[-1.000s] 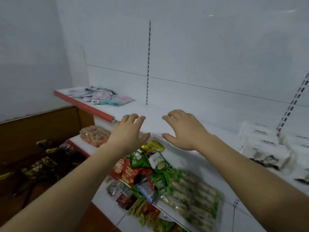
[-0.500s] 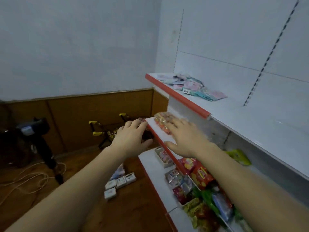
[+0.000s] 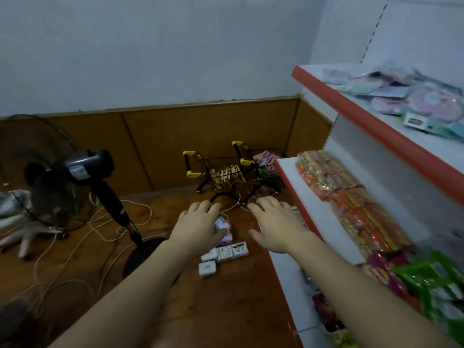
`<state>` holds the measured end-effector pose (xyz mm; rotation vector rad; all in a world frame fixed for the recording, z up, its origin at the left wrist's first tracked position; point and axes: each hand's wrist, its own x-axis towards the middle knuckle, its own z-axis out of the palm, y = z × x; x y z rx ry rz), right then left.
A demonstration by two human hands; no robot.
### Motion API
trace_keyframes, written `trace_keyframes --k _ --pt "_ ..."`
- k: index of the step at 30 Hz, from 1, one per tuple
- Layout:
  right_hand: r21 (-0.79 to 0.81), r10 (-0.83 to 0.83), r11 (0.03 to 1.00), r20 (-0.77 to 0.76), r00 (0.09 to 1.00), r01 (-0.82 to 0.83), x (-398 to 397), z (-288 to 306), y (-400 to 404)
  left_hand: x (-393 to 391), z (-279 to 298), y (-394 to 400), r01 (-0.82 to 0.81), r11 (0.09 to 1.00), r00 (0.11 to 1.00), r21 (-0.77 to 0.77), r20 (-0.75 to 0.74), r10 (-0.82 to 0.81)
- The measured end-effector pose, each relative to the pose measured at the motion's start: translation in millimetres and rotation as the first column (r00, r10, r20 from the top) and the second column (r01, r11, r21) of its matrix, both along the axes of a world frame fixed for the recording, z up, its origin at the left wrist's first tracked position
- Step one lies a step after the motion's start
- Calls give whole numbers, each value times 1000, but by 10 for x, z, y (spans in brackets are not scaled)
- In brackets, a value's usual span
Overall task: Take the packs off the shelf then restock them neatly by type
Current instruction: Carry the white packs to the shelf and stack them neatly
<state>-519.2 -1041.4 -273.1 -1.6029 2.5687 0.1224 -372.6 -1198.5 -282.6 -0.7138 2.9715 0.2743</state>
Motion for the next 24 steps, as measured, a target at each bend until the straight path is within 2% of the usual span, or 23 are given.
trace_keyframes --k 7,13,18,24 --pt "151 -7 988 83 997 -6 -621 -806 -697 -495 -914 -593 -63 992 992 109 112 51" --pt "245 -38 970 165 986 -3 -1089 -1688 -1370 -1060 -1816 -1273 -55 979 979 196 202 15" --pt "313 -94 950 233 968 17 -1588 -2621 -1823 -1568 -2754 -1801 -91 963 964 252 264 22" --pt "371 -145 928 274 951 34 -2057 -4017 -2105 -2002 -4217 -2073 -102 947 931 304 364 -17"
